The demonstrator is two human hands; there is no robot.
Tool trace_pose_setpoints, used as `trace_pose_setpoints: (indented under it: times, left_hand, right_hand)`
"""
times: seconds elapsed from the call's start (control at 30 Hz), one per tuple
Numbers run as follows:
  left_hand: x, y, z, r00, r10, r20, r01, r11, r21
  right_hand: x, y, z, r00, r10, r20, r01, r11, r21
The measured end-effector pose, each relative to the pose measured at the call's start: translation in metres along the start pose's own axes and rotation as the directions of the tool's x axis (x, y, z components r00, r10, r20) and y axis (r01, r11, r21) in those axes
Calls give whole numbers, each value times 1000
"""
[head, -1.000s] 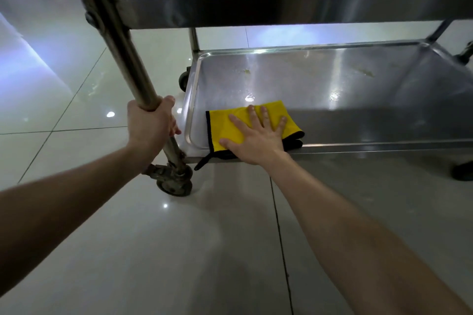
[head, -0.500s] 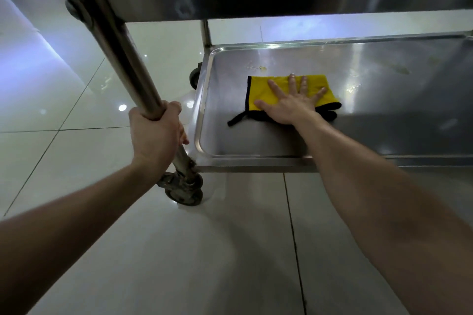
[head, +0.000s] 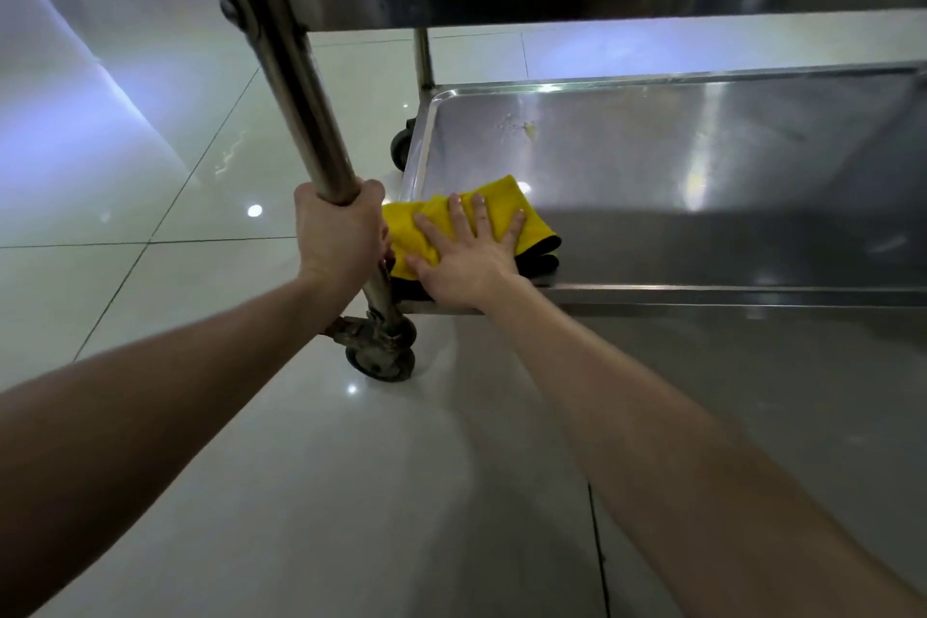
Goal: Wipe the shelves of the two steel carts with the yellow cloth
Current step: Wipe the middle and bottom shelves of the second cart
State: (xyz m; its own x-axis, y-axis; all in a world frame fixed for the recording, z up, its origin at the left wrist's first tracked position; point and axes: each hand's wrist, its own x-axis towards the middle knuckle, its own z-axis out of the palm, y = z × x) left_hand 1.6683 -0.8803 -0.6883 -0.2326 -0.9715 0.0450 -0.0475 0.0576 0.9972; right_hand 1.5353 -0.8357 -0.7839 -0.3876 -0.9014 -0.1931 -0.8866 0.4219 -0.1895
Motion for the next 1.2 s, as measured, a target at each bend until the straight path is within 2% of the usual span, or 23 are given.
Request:
trace_pose_setpoints:
  times: [0.17,0.4,0.67,0.87,1.0,1.2]
  left_hand:
    - [1,3,-3,1000,-2,31,1,999,40]
    - [2,1,-6,1000,6,20,-7,996,90]
    - [3,-6,-5,1000,17,16,-18,998,59]
    - [5,-12,-2,998,62,9,-62,997,55]
    - [8,-11,0,999,39,-23,-39,999,26]
    - [4,0,1,1000,-19,-24,20,999,32]
  right_hand:
    - [-42,44,-1,1000,-15,-3,15,999,34]
    - [-56,162,-19,955,293,-42,-291,955,59]
    - [25,162,-33,917,396,-38,-395,918,32]
    - [91,81,-38,958,288,-21,-288,957,-18]
    - [89,19,-24,988,156,-8,-156,987,-26]
    - [38,17,-10,999,-26,42,27,999,-24]
